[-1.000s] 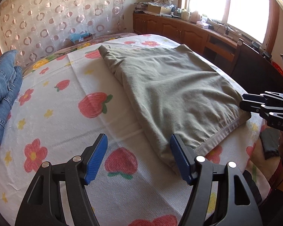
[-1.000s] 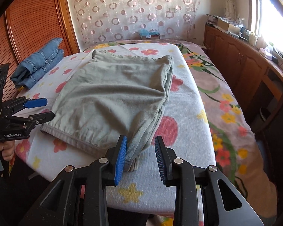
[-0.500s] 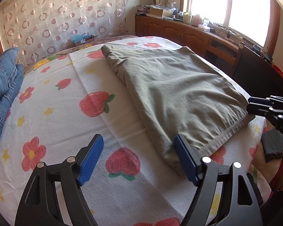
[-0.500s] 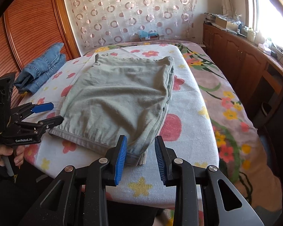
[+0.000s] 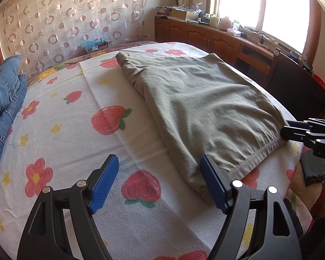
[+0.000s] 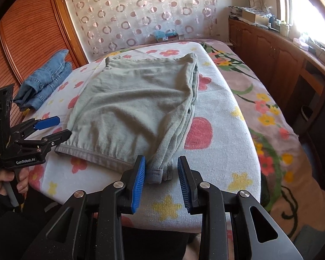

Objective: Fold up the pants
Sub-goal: 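Close the right gripper on the folded grey-green pants edge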

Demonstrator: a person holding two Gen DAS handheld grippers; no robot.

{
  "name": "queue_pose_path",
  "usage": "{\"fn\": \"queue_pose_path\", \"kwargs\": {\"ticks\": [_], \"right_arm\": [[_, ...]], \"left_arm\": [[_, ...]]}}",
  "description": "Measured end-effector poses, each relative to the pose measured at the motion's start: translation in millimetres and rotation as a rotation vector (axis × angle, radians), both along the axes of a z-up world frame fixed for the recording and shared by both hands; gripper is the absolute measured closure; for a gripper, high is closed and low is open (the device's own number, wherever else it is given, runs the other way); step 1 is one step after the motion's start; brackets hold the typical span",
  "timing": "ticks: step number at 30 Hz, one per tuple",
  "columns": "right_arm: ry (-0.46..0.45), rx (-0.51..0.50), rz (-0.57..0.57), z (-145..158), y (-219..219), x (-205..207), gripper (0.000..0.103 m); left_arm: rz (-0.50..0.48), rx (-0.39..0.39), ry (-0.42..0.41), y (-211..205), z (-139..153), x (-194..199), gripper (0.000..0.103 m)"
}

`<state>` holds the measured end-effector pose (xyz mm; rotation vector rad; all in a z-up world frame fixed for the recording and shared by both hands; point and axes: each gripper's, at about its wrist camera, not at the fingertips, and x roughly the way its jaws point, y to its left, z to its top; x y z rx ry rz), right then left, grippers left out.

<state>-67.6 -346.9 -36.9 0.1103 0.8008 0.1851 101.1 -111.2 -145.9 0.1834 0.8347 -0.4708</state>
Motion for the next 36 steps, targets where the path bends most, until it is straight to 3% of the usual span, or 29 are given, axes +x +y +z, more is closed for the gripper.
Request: {"fn": "queue_pose_path", "kwargs": {"ticks": [4, 9, 16, 23, 36], "right_arm": [[-0.009, 0.011, 0.017, -1, 3, 1, 0.072], [-0.014, 0.043, 0.052, -3, 6, 3, 0.087], [-0.030, 0.052, 0.055, -4, 5, 2, 0.088], [-0.031, 0.049, 0.055, -5, 5, 2, 0.088], [-0.033, 0.065, 0.054, -7, 6, 3, 0.088]], "left_arm": [[0.000, 0.000, 0.000, 0, 0, 0, 0.025], [0.003, 0.002, 0.011, 0, 0, 1, 0.025], [0.005, -0.042, 0.033, 7, 11, -6, 0.025], [-0.043, -0.082, 0.065, 2, 12, -14, 0.040], [-0.042, -0.064, 0.052, -5, 6, -14, 0.041]]}}
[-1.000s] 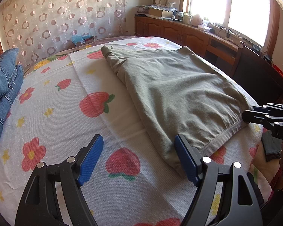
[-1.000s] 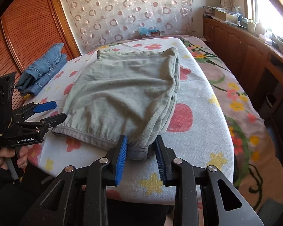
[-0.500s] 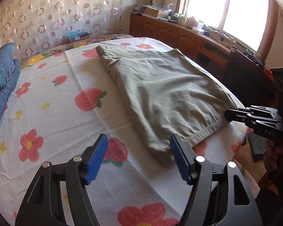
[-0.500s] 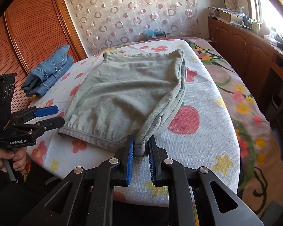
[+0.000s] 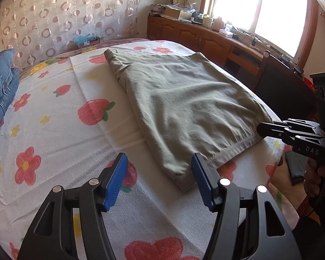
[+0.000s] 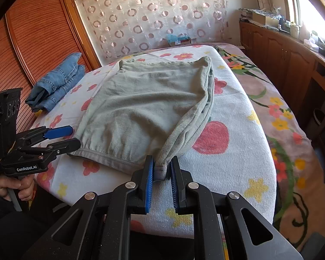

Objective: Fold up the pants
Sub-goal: 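Lift the held pants edge with the right gripper and fold it over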

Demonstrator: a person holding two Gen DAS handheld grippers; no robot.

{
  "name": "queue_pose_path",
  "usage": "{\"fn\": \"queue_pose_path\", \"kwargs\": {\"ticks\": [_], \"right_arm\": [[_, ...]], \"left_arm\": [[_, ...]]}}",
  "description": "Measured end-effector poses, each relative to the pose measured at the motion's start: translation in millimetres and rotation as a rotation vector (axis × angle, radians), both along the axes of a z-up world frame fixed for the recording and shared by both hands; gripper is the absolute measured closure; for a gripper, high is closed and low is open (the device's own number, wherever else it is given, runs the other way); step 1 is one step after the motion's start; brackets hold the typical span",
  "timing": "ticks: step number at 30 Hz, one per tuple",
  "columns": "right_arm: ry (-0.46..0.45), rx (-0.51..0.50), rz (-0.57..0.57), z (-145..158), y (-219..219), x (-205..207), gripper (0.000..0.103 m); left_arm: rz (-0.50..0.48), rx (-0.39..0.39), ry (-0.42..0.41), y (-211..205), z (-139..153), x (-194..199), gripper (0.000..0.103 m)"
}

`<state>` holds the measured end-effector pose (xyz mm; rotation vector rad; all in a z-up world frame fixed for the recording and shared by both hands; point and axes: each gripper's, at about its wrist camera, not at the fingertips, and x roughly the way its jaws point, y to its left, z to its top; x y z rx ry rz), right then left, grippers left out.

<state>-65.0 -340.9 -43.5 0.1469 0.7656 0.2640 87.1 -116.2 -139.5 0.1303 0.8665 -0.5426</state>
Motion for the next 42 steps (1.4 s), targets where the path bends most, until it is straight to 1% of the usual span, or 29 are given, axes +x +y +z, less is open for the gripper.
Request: {"fn": "queue_pose_path", "kwargs": {"ticks": [2, 6, 7, 9, 10, 11, 13, 14, 15, 18, 24, 30, 34, 36, 39, 42], "right_arm": [[0.001, 0.001, 0.000, 0, 1, 1, 0.088], [-0.006, -0.010, 0.001, 3, 4, 1, 0.088], [-0.010, -0.010, 0.001, 3, 4, 0, 0.088], [-0.019, -0.007, 0.003, 5, 4, 0, 0.088], [-0.022, -0.007, 0.003, 6, 4, 0, 0.088], [-0.026, -0.006, 0.004, 7, 4, 1, 0.088], [-0.035, -0.003, 0.009, 9, 3, 1, 0.088], [-0.040, -0.005, 0.013, 11, 4, 1, 0.088], [-0.045, -0.011, 0.019, 13, 5, 2, 0.088], [-0.079, -0.011, 0.038, 26, 6, 4, 0.089], [-0.175, 0.005, 0.070, 66, 10, 8, 0.089], [-0.285, -0.006, 0.112, 113, 23, 9, 0.090], [-0.336, 0.038, 0.167, 145, 30, 10, 0.090], [-0.367, 0.030, 0.181, 161, 34, 13, 0.090], [-0.407, 0.036, 0.205, 187, 38, 23, 0.090], [-0.427, 0.035, 0.223, 201, 39, 39, 0.090]], "left_arm": [[-0.005, -0.006, 0.002, 1, 0, 0, 0.043], [-0.030, -0.024, 0.010, 0, 1, -4, 0.057], [-0.036, -0.027, 0.012, -1, 1, -4, 0.059], [-0.047, -0.046, 0.023, -2, 2, -5, 0.070], [-0.056, -0.055, 0.027, -2, 2, -5, 0.073], [-0.064, -0.058, 0.027, -3, 2, -6, 0.079], [-0.076, -0.041, 0.011, -8, 4, -9, 0.092], [-0.068, -0.026, -0.001, -9, 6, -9, 0.096], [-0.069, -0.019, -0.009, -10, 8, -10, 0.098], [-0.068, -0.035, -0.027, -7, 19, -9, 0.099], [-0.047, -0.054, -0.114, 6, 60, -10, 0.099], [-0.011, -0.078, -0.208, 24, 108, -9, 0.099], [0.021, -0.088, -0.274, 33, 142, -8, 0.099], [0.027, -0.103, -0.306, 37, 160, -7, 0.099], [0.041, -0.101, -0.361, 41, 186, -6, 0.099], [0.075, -0.100, -0.391, 51, 207, 9, 0.099]]}}
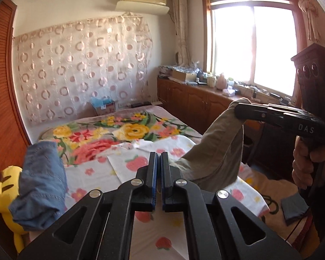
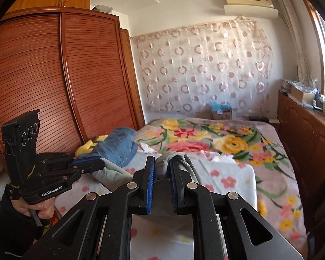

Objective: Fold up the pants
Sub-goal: 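Lift the held pants edge with the right gripper and fold it over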

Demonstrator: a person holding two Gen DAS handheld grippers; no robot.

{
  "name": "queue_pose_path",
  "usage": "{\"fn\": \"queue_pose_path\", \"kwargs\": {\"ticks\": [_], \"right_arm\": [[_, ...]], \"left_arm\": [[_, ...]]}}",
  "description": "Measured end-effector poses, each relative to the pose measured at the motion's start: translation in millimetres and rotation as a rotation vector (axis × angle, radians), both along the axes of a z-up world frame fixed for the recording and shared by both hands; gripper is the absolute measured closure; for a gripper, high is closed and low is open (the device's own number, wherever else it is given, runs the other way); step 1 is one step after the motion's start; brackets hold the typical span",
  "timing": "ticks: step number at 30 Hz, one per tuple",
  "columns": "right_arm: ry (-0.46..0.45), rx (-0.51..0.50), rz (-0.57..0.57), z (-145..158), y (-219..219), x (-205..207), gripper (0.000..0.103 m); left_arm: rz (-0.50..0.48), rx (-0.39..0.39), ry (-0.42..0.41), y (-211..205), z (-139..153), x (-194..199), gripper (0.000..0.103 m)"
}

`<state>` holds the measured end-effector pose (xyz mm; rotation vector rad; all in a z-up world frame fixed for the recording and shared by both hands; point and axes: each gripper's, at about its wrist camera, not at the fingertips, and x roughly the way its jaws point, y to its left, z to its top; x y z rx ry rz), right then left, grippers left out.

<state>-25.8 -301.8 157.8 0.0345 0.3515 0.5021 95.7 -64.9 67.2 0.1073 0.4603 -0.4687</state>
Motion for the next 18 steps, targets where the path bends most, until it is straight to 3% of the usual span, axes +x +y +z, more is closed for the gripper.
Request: {"fn": "queue_pose_path", "kwargs": {"ticks": [7, 12, 15, 18], "right_arm": [[0.064, -0.003, 0.051, 13, 8, 90, 0.090], [0.045, 0.011, 0.047, 35, 20, 147, 0.090], [0.026, 0.021, 0.058, 33, 30, 154, 0.090], [0.046, -0.001, 0.071, 5, 33, 151, 0.090]], "left_arm": [[0.124, 0.002, 0.009, 20, 7, 71, 0.099], [0.211, 0.006, -0.003, 39, 20, 117, 0.099], [0.225, 0.010, -0.008, 47, 22, 116, 0.099], [0.224, 0.040, 0.022, 48, -3, 101, 0.099]]}}
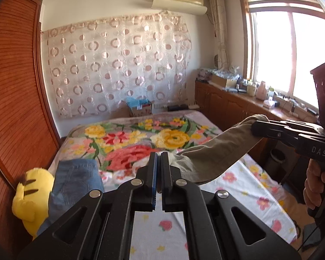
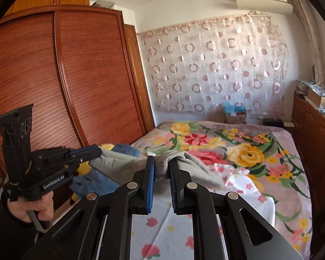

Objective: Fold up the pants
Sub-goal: 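Lift the held pants edge with the right gripper and fold it over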

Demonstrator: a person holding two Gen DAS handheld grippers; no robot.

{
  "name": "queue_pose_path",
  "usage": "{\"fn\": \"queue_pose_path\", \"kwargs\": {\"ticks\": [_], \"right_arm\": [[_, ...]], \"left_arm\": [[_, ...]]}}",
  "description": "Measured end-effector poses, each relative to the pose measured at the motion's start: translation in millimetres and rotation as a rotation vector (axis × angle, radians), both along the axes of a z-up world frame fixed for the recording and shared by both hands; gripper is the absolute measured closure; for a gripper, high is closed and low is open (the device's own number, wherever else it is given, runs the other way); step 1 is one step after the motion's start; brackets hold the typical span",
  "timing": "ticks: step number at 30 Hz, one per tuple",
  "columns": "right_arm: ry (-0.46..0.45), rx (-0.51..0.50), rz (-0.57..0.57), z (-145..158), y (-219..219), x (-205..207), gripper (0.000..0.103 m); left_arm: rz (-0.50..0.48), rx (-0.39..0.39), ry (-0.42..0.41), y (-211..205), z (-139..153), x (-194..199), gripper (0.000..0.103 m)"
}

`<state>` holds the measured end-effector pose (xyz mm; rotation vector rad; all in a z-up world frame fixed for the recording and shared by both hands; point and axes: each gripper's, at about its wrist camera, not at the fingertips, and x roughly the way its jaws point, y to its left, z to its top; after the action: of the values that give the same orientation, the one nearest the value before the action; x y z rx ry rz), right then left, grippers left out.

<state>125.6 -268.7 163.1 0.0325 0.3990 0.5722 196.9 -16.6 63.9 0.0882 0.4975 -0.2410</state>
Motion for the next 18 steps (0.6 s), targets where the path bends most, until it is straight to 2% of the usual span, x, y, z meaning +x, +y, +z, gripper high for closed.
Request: {"fn": "queue_pose_path", "kwargs": {"ticks": [2, 8, 10, 13, 18], "right_arm": [[0.041, -0.029, -0.003, -25, 2, 4, 0.090], [0.258, -0.130, 0.006, -136, 6, 6, 0.090], [0.308, -0.168, 0.006, -163, 8, 6, 0.090], [0.345, -0.183, 0.017, -182, 10, 5, 0.090], [0.348, -0.180, 0.032, -185, 13, -7, 0.090]], "left_arm": [[-0.008, 0.003, 0.060, -2, -31, -10, 0.099], [-0.026, 0.006, 0.229, -5, -129, -34, 0.099], [-0.026, 0.011, 0.255, -9, -146, -43, 0.099], [-0.039, 0.009, 0.271, -15, -158, -56, 0.099], [-0.044, 0.002, 0.277, -12, -160, -77, 0.099]]}}
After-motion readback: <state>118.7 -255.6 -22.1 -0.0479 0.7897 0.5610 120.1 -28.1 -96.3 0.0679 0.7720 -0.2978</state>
